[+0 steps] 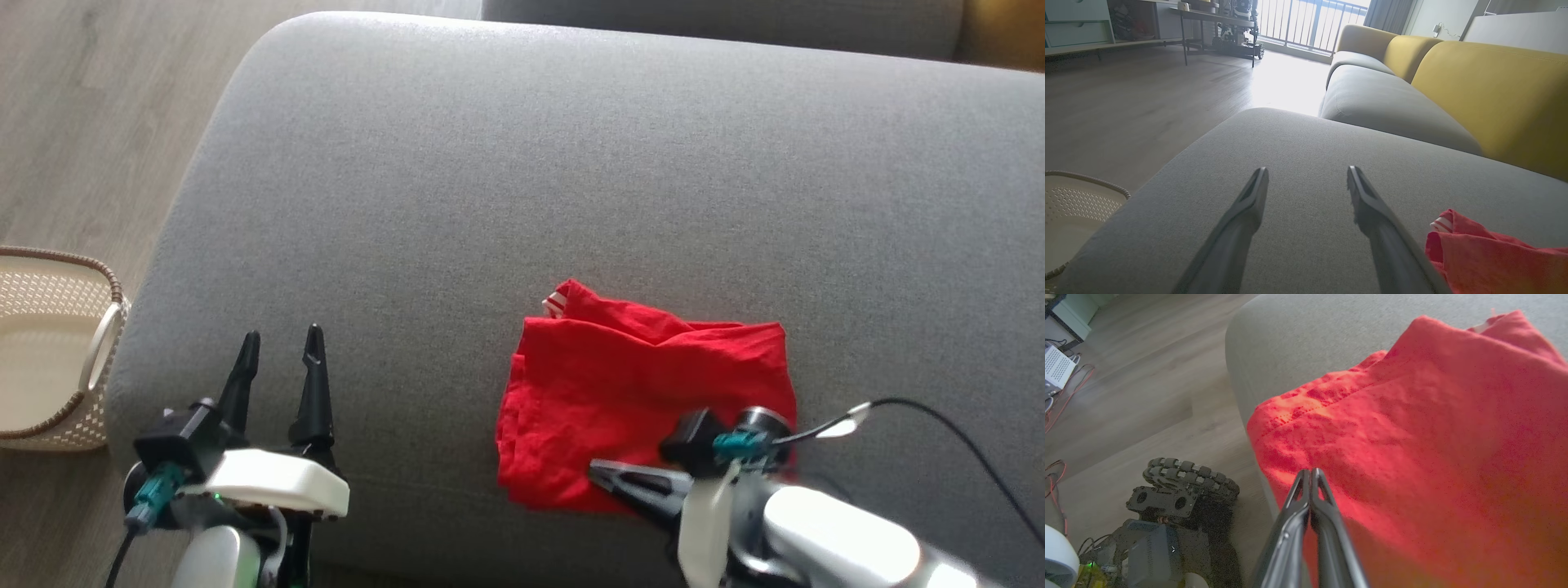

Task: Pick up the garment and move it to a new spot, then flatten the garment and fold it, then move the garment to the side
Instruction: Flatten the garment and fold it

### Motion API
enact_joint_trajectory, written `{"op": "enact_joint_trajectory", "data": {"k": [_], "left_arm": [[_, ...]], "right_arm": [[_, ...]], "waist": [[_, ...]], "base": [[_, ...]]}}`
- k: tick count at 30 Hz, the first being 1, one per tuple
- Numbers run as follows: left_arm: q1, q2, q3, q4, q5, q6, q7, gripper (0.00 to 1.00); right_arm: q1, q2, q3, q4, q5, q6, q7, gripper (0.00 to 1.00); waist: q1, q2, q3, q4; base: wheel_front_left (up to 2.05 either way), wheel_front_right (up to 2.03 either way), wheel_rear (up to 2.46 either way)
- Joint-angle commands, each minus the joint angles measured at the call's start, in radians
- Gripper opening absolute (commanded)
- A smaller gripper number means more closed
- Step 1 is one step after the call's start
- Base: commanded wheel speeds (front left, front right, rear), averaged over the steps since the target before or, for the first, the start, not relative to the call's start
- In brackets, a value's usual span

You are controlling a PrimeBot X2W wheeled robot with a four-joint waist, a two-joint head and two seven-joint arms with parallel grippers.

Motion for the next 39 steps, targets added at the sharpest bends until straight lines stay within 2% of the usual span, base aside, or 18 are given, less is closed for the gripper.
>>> {"op": "enact_joint_trajectory", "data": {"k": [1, 9, 15, 25, 32, 39], "left_arm": [[-0.023, 0.004, 0.033, -0.028, -0.002, 0.001, -0.012, 1.0], [-0.02, 0.004, 0.027, -0.026, -0.001, -0.004, -0.012, 1.0], [-0.028, 0.004, 0.015, -0.031, 0.011, -0.004, -0.012, 1.0], [-0.032, 0.004, 0.0, -0.037, 0.005, 0.004, -0.012, 1.0], [-0.039, 0.004, -0.006, -0.034, 0.003, 0.011, -0.012, 1.0], [-0.032, 0.004, 0.021, -0.037, 0.014, 0.007, -0.012, 1.0]], "right_arm": [[-0.043, -0.009, -0.026, -0.005, 0.01, 0.0, -0.028, 0.0], [-0.05, 0.054, -0.19, 0.137, 0.028, 0.0, -0.086, 0.0], [-0.07, 0.092, -0.22, 0.262, 0.023, 0.0, -0.09, 0.0], [-0.141, 0.122, -0.344, 0.448, 0.008, 0.0, -0.108, 0.0], [-0.135, 0.139, -0.402, 0.454, -0.04, 0.0, -0.109, 0.0], [-0.105, 0.132, -0.499, 0.338, -0.102, 0.0, -0.109, 0.0]], "waist": [[0.0, 0.0, -0.002, 0.001], [0.0, 0.0, -0.007, 0.021], [0.0, 0.0, 0.012, 0.05], [0.0, 0.0, 0.051, 0.074], [0.0, 0.0, 0.053, 0.053], [0.0, 0.0, 0.0, -0.004]], "base": [[0.0, 0.0, 0.0], [0.0, 0.0, 0.0], [0.0, 0.0, 0.0], [0.0, 0.0, 0.0], [0.0, 0.0, 0.0], [0.0, 0.0, 0.0]]}}
